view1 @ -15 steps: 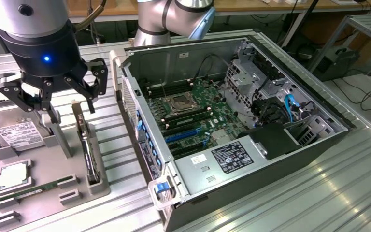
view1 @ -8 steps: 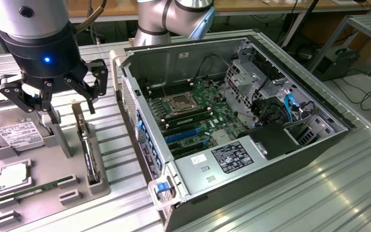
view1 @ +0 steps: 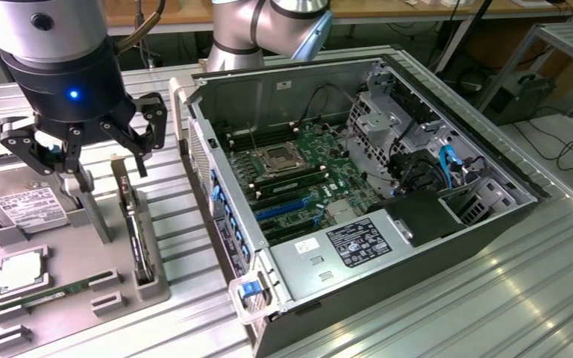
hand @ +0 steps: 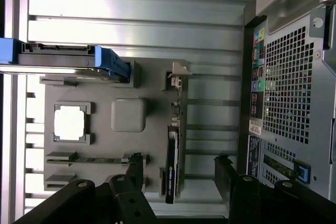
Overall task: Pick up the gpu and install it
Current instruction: 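Pick up the gpu and move the gpu toward the slot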
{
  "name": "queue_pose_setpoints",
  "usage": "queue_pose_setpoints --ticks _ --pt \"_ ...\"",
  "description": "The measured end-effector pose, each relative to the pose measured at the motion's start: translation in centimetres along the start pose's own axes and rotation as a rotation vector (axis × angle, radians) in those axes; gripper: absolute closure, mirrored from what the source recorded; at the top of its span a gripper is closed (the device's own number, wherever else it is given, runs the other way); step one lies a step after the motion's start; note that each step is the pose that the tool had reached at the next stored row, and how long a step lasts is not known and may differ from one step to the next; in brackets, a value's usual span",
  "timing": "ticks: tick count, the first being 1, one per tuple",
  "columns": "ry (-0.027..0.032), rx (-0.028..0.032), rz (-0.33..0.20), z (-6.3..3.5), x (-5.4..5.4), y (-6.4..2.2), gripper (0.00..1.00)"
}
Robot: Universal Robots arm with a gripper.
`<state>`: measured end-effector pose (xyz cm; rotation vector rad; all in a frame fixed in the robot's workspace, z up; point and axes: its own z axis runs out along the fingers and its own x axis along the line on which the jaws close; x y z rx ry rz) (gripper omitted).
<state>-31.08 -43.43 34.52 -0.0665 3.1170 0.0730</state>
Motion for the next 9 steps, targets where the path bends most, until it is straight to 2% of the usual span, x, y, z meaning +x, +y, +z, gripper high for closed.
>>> queue_pose_setpoints --ticks 9 --pt "0.0001 0.0001 0.000 0.23 0.00 -0.02 0.34"
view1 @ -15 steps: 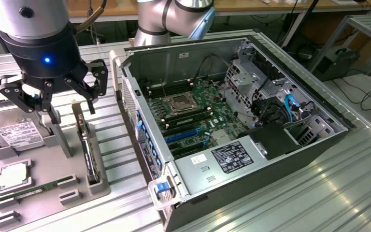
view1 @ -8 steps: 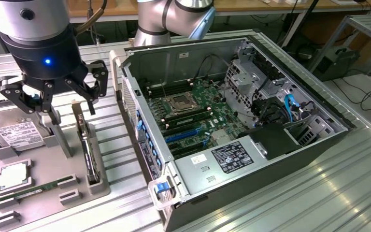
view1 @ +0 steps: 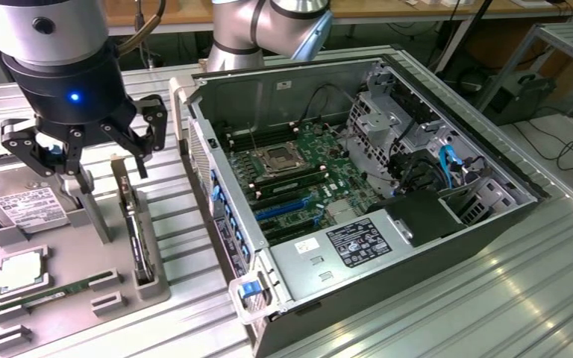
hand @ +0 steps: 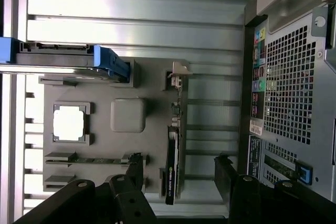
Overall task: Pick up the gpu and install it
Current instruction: 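Pick up the gpu and move the gpu toward the slot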
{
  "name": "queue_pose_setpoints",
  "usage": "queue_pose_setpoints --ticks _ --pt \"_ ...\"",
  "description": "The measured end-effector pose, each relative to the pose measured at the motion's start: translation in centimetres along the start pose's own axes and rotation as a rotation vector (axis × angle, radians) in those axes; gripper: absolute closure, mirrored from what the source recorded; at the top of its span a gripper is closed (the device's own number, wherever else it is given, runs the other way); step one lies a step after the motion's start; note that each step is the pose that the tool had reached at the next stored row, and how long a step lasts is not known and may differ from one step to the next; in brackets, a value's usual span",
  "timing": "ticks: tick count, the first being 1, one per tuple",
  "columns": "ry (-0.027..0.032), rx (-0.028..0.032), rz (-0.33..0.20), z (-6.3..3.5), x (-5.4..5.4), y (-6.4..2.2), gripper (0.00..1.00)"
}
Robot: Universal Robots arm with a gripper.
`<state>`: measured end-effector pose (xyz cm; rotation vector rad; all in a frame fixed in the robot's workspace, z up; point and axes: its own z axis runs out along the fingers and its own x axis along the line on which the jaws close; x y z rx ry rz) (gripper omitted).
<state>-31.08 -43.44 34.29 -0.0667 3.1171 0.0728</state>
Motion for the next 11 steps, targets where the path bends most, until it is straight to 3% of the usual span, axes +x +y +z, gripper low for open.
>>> queue_pose_setpoints --ticks 11 --pt "0.0000 0.0000 0.000 0.79 0.03 -0.17 0.34"
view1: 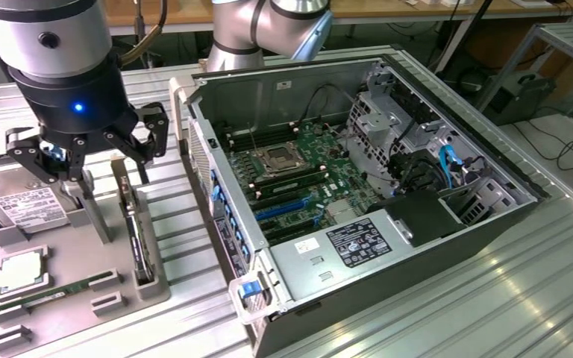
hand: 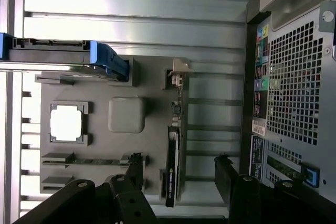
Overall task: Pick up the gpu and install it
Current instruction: 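Pick up the gpu and move the gpu toward the slot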
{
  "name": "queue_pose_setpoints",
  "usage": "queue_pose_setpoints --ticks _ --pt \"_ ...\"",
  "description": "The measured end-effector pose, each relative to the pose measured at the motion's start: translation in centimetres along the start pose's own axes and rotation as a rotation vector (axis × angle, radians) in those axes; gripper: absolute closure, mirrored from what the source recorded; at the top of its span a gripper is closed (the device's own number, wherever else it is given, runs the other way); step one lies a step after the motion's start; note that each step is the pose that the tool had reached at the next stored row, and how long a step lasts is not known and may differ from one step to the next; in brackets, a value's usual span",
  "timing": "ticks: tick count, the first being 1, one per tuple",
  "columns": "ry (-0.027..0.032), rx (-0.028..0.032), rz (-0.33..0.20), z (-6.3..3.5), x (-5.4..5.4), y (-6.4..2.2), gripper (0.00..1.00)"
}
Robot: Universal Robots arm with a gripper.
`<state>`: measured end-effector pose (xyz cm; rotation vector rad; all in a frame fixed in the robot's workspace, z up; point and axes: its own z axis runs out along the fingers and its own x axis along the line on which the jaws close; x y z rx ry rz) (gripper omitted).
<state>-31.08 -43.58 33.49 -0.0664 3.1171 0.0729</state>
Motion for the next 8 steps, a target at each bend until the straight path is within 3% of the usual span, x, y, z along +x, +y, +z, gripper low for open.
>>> queue_pose_setpoints --ticks 8 --pt "0.0000 0.0000 0.000 1.69 0.1 -0.46 0.34"
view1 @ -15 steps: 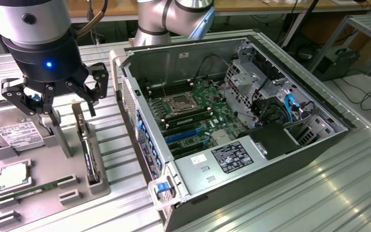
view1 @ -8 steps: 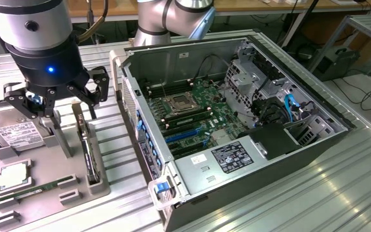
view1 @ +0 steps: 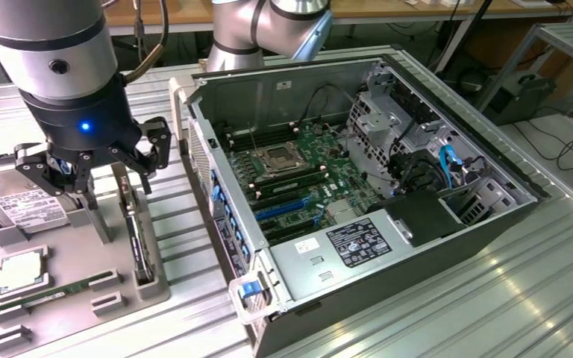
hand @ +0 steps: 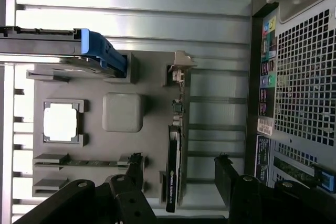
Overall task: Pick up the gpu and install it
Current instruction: 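Pick up the gpu and move the gpu toward the slot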
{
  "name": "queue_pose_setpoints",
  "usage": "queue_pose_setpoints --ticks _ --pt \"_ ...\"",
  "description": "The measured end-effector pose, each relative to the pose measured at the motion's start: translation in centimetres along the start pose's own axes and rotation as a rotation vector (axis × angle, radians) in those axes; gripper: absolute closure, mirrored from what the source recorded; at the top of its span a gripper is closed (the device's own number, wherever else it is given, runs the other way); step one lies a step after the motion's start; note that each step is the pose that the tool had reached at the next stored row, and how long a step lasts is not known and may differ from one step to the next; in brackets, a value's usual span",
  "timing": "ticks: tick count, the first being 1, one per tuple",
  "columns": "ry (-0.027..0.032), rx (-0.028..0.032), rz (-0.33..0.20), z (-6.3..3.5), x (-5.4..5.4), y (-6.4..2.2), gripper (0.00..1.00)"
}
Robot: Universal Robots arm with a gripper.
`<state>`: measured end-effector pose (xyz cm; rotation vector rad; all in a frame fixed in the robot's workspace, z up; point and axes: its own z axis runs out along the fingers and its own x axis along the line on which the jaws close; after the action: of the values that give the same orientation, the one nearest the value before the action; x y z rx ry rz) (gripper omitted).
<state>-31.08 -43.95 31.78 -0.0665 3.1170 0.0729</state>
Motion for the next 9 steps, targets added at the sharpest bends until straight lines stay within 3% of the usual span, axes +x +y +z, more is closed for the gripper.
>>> queue_pose_setpoints --ticks 3,5,9 --pt "0.0000 0.0000 0.000 0.84 0.0 -0.39 0.34" --pt "0.0001 0.0001 0.000 2.06 0.1 -1.33 0.34" --pt "0.0000 0.0000 0.000 2.18 0.1 -1.36 0.34"
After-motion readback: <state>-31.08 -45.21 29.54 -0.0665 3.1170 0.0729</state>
